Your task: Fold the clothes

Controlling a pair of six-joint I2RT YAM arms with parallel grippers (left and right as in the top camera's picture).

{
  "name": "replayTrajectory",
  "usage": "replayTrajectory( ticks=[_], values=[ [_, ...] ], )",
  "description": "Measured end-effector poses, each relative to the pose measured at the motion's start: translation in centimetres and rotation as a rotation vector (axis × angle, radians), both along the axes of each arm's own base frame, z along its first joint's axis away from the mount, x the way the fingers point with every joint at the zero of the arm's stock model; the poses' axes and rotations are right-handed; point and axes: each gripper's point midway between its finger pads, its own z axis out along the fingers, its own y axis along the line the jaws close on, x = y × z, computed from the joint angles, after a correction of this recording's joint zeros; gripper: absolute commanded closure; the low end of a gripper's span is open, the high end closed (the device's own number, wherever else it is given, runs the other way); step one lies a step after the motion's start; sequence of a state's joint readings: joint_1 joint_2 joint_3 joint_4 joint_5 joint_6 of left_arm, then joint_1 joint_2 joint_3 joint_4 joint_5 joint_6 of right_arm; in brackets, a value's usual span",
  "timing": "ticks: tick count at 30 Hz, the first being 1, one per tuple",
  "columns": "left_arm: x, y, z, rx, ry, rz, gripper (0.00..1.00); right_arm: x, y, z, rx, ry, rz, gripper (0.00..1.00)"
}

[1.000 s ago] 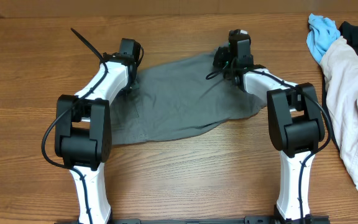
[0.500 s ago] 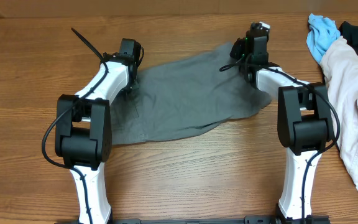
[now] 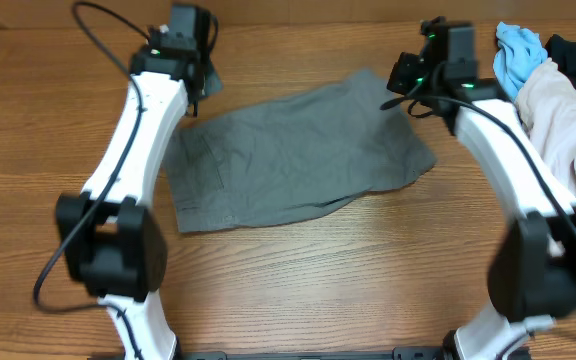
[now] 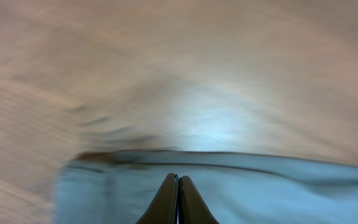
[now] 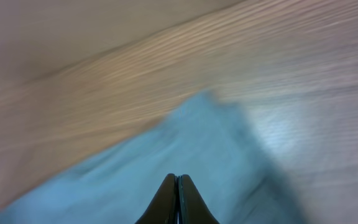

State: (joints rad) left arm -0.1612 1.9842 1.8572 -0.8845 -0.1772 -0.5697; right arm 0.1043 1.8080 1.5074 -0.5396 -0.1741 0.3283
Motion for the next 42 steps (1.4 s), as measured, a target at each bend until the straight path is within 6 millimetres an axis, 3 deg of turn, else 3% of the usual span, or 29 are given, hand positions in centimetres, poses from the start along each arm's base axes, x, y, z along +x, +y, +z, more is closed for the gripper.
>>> replayTrajectory(
  ticks=[3,5,8,14,17,20,37,42],
  values=[
    [0.1,-2.2,2.7,-0.113,-0.055,-0.071,0.96,-3.9,1.7,1.7,0.082,0.086,0.089,0.96],
    [-0.1,-3.8,2.4,-0.186,-0.04,-0.123,0.96,-6.0,2.6,1.0,0.128,0.175,0.131,0.96],
    [0.3,-6.2,-0.4,-0.259,0.019,-0.183,0.96,-8.6,3.5,-1.7,0.165,0.322,0.167,0.96],
    [0.6,-11.1,-9.7,-0.303,0.175,-0.278,0.96,-11.9,4.5,-7.2,0.184,0.479,0.206,0.96],
    [0.4,-12.9,-12.9,-0.305,0.214,-0.318,0.96,-12.5,4.8,-9.3,0.186,0.474,0.221,0.96],
    [0.4,-14.0,-14.3,-0.311,0.221,-0.34,0.96,-12.9,4.8,-10.9,0.191,0.469,0.224,0.96],
    [2.5,-16.0,-15.5,-0.327,0.135,-0.379,0.96,-14.0,4.8,-16.1,0.22,0.542,0.185,0.96],
    [2.9,-15.6,-16.3,-0.291,0.124,-0.363,0.95,-14.8,4.4,-17.0,0.205,0.593,0.167,0.96]
  ],
)
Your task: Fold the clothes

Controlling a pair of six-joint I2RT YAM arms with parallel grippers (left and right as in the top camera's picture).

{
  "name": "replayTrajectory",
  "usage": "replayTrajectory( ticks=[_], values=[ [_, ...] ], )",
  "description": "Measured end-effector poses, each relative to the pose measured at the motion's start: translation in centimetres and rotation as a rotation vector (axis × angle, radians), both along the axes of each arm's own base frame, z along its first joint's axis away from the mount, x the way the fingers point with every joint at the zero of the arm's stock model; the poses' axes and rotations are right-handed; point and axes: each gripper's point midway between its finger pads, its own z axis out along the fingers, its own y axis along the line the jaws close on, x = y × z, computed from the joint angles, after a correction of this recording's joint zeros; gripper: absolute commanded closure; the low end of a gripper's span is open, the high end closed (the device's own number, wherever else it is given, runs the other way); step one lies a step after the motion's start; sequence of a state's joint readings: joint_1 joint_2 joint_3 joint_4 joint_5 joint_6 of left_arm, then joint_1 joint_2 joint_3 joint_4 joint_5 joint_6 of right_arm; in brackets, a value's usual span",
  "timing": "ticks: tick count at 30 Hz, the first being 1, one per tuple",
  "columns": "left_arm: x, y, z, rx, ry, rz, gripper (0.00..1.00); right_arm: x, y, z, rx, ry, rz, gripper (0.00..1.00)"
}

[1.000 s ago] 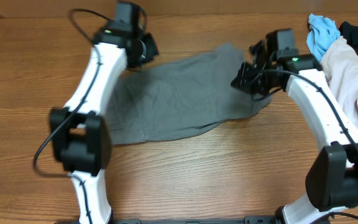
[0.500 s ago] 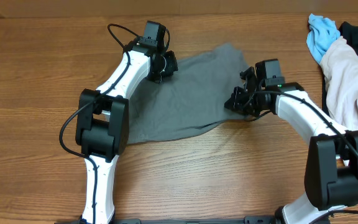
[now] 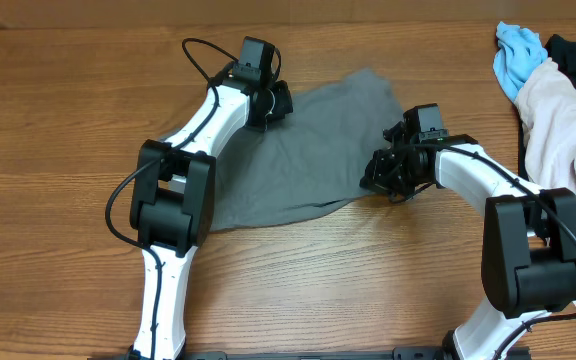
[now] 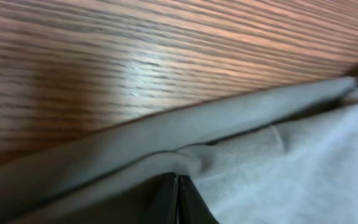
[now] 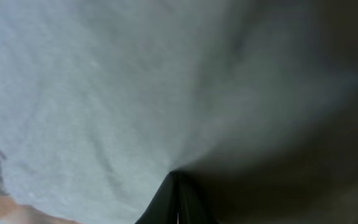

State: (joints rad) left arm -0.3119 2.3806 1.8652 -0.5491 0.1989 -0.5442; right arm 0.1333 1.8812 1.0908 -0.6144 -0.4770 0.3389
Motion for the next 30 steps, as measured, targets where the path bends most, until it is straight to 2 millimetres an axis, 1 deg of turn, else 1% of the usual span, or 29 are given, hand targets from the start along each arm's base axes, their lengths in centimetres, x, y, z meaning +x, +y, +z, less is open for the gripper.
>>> replayTrajectory(
  ticks=[2,5,13,16,18,20,21,22,23,25,26,27,28,29,30],
  values=[
    [0.2,0.2,-0.7,0.015,-0.004,0.007,0.96,-0.1,-0.3,-0.2,-0.016,0.004,-0.004,0.96],
    [0.8,0.3,-0.8,0.022,-0.026,0.016,0.96,0.0,-0.5,-0.3,-0.031,0.003,-0.008,0.96],
    [1.5,0.3,-0.6,0.024,-0.056,0.022,0.96,-0.6,-1.7,-1.0,-0.104,0.031,-0.021,0.96],
    [1.6,0.4,-0.1,0.028,-0.059,0.025,0.96,-0.7,-1.9,-1.0,-0.119,0.035,-0.023,0.96],
    [1.8,0.7,1.2,0.028,-0.077,0.031,0.94,-1.2,-2.1,-1.0,-0.129,0.06,-0.023,0.96],
    [2.0,1.1,3.7,0.024,-0.113,0.032,0.85,-1.2,-2.2,-0.5,-0.138,0.081,-0.024,0.95],
    [1.9,1.6,5.5,0.026,-0.132,0.032,0.78,-1.1,-2.2,-0.1,-0.14,0.087,-0.024,0.92],
    [1.6,2.1,8.0,0.024,-0.15,0.037,0.75,-0.9,-2.2,0.5,-0.141,0.09,-0.025,0.84],
    [1.0,2.7,10.5,0.025,-0.165,0.043,0.73,-0.4,-2.3,1.3,-0.143,0.088,-0.023,0.79],
    [-0.9,4.3,15.8,0.04,-0.195,0.068,0.72,0.6,-2.5,2.9,-0.149,0.07,-0.019,0.68],
    [-2.0,5.3,18.6,0.053,-0.217,0.085,0.71,1.3,-2.7,3.9,-0.154,0.054,-0.016,0.48],
    [-3.1,6.3,21.2,0.067,-0.242,0.105,0.67,1.9,-2.9,4.8,-0.159,0.041,-0.023,0.21],
    [-4.5,7.3,24.0,0.086,-0.272,0.126,0.6,2.5,-3.2,5.6,-0.167,0.025,-0.026,0.0],
    [-5.7,8.2,26.0,0.11,-0.292,0.141,0.48,3.1,-3.7,6.4,-0.177,0.011,-0.035,0.0],
    [-7.1,9.1,27.5,0.133,-0.299,0.155,0.44,3.8,-4.3,7.2,-0.193,-0.006,-0.048,0.0]
  ],
)
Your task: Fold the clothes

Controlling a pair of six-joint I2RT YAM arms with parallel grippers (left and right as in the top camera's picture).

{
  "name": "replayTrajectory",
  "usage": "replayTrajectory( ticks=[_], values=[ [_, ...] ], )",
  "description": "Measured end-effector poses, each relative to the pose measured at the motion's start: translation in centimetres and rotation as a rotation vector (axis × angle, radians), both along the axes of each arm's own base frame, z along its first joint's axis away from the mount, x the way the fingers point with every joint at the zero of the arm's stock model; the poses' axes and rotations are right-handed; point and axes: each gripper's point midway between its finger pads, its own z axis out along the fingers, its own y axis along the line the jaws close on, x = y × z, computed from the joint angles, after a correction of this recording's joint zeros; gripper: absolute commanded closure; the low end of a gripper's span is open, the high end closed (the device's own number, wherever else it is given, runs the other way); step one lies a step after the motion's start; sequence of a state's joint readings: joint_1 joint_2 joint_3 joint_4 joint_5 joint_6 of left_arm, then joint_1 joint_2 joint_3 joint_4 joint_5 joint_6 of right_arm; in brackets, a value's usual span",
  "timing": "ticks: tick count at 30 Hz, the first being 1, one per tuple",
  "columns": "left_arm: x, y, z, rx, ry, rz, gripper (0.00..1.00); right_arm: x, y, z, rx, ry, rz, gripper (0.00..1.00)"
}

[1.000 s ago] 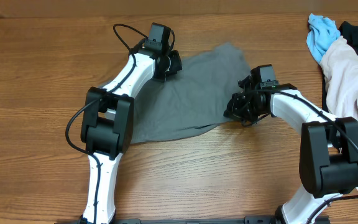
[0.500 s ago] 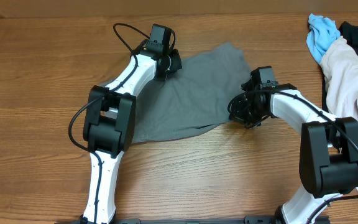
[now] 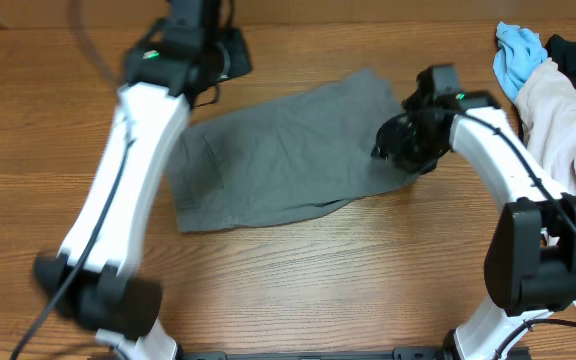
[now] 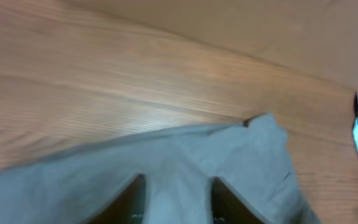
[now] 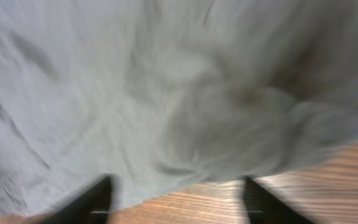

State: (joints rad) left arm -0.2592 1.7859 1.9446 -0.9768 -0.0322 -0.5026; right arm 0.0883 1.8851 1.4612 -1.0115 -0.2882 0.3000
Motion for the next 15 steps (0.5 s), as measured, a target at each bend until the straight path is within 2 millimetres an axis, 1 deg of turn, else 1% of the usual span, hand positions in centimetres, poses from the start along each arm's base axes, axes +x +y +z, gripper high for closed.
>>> replayTrajectory(
  ticks=[2,3,5,6,7,9,11,12,15],
  values=[
    [-2.8,1.5,1.3,0.042,0.029,0.028,0.39,1.1,-1.5,1.3,-0.028,-0.029,-0.028,0.0],
    [-3.9,2.1,1.3,0.063,0.055,0.037,0.36,1.5,-2.5,1.7,-0.042,-0.041,-0.047,0.0],
    [-5.5,3.1,0.3,0.102,0.128,0.051,0.33,2.2,-4.4,2.3,-0.062,-0.059,-0.09,0.0],
    [-6.3,3.6,-0.8,0.121,0.186,0.062,0.28,2.5,-5.6,2.4,-0.072,-0.063,-0.116,0.0],
    [-6.7,4.1,-1.8,0.139,0.232,0.071,0.25,2.5,-6.8,2.4,-0.083,-0.064,-0.142,0.0],
    [-7.3,5.1,-4.2,0.155,0.326,0.108,0.25,2.4,-9.2,2.3,-0.105,-0.055,-0.195,0.0],
    [-7.7,6.1,-6.4,0.154,0.401,0.155,0.22,2.3,-11.1,2.2,-0.12,-0.052,-0.24,0.0],
    [-7.8,6.6,-7.4,0.151,0.432,0.18,0.2,2.3,-11.9,2.2,-0.127,-0.051,-0.259,0.0],
    [-8.3,7.7,-10.4,0.132,0.514,0.253,0.2,2.1,-13.7,2.2,-0.14,-0.047,-0.297,0.0]
  ],
)
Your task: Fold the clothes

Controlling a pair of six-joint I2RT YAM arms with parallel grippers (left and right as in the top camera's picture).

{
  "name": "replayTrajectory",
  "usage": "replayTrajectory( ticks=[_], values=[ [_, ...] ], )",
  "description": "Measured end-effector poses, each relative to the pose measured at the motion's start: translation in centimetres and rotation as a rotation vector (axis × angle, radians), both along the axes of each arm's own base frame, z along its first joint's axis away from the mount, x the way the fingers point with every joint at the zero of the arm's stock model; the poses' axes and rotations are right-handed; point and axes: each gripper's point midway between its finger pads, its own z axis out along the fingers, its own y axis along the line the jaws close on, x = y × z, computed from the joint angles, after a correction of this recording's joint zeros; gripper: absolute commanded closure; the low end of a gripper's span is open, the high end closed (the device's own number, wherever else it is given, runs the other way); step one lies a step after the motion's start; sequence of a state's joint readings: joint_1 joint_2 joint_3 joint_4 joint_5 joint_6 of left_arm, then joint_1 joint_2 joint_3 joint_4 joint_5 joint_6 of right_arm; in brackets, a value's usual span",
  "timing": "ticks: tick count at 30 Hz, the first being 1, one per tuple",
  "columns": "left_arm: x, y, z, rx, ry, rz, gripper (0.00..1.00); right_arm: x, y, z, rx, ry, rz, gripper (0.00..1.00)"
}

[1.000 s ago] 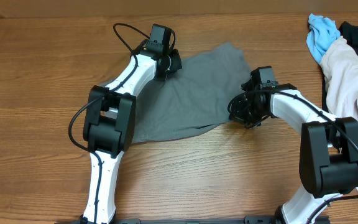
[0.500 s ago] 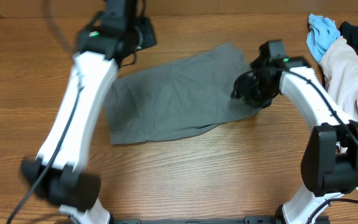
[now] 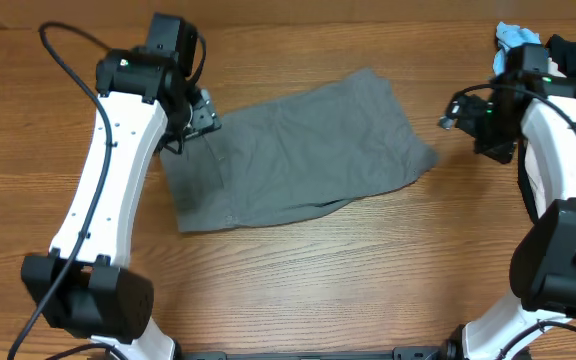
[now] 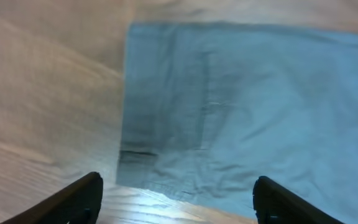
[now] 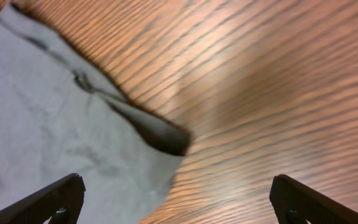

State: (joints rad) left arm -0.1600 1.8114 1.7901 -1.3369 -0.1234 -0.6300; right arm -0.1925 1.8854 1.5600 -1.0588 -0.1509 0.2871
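Observation:
A grey garment (image 3: 298, 150) lies flat and a little creased in the middle of the wooden table (image 3: 298, 280). My left gripper (image 3: 192, 116) hovers by its upper left corner, open and empty. In the left wrist view the garment (image 4: 247, 106) fills the upper right, and the left gripper (image 4: 179, 205) has its fingers spread wide. My right gripper (image 3: 465, 112) hangs just off the garment's right edge, also open and empty. The right wrist view shows the garment's corner (image 5: 73, 130) at the left, between the wide fingers of the right gripper (image 5: 179, 205).
A pile of other clothes sits at the table's far right: a light blue cloth (image 3: 516, 45), a black piece and a beige garment (image 3: 568, 130). The right arm's forearm passes next to this pile.
My left gripper has come down from beyond the garment's far edge to its upper left corner. The right gripper has moved off the garment's right part to the bare wood beside it. Both jaws stand wider.
Both grippers were shut near the garment's far corners. Then both were shut low on the cloth, the left at its far edge, the right at its near right side. Later both were open, and now they stand open off the cloth, which lies much as before.

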Motion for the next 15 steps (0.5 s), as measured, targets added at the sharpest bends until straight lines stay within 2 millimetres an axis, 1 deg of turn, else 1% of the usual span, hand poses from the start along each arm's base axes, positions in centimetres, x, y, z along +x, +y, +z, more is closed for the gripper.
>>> replayTrajectory(
  ticks=[3,6,7,10,12,15],
  values=[
    [0.5,0.7,-2.9,-0.014,0.014,0.059,0.21,-0.1,-0.7,0.0,-0.002,0.001,-0.018,0.0],
    [0.8,1.2,-6.0,-0.031,0.032,0.096,0.22,-0.1,-0.7,0.0,-0.003,0.0,-0.018,0.0],
    [0.7,1.3,-7.4,-0.046,0.044,0.109,0.22,-0.1,-0.7,0.0,-0.002,0.001,-0.018,0.0],
    [0.3,1.7,-10.5,-0.081,0.078,0.141,0.22,-0.1,-0.7,0.0,-0.002,0.001,-0.018,0.0],
    [-0.5,2.1,-12.6,-0.102,0.114,0.164,0.21,-0.1,-0.7,0.0,-0.001,0.001,-0.018,0.0],
    [-1.6,2.9,-14.8,-0.124,0.151,0.198,0.15,-0.1,-0.7,0.0,-0.002,0.001,-0.018,0.0]
  ],
)
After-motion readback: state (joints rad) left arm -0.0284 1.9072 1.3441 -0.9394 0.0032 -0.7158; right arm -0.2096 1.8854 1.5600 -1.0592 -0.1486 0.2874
